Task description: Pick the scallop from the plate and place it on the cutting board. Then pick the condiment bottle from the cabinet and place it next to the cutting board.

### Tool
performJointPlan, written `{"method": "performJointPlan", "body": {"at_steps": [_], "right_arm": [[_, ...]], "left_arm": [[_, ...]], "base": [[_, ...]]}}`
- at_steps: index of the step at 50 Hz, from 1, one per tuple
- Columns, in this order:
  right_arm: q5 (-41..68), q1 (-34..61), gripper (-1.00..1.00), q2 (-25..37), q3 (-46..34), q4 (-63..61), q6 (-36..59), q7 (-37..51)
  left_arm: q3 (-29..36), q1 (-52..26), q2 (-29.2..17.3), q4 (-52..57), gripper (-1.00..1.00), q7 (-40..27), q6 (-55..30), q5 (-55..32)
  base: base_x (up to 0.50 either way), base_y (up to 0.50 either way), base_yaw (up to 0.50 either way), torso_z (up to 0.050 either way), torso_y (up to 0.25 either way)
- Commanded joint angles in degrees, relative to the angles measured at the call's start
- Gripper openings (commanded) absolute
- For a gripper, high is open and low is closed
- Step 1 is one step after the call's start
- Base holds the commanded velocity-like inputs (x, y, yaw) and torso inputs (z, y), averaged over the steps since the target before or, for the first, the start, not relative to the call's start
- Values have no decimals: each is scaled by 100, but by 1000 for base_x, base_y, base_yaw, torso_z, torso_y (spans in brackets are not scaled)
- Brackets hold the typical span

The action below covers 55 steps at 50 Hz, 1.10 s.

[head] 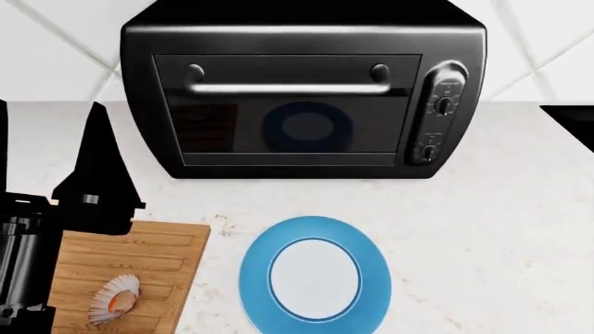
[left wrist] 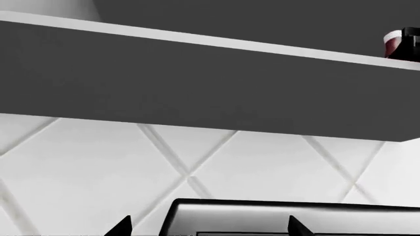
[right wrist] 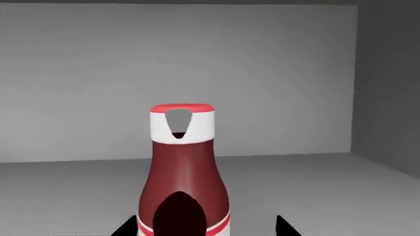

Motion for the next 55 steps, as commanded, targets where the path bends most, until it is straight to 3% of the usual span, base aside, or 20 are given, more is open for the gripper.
{"method": "performJointPlan", "body": {"at_steps": [1, 25, 35, 43, 55], "right_arm": [[125, -299, 100, -36, 116, 105, -102, -218], [126, -215, 100, 41, 502, 106, 217, -169], [78, -269, 100, 104, 445, 106, 196, -243], [82, -489, 100, -7, 399, 106, -4, -180], [96, -930, 100, -132, 428, 105, -406, -68]], "left_arm": [[47, -42, 40, -125, 100, 49, 67, 37], [17, -9, -3, -78, 100, -44, 23, -27], [324, -147, 187, -302, 100, -247, 262, 1246], [157, -62, 173, -281, 100, -5, 516, 707], [77, 210, 207, -210, 100, 273, 991, 658]], "base": [[0, 0, 0, 0, 0], [0, 0, 0, 0, 0], [0, 0, 0, 0, 0], [0, 0, 0, 0, 0], [0, 0, 0, 0, -120]]}}
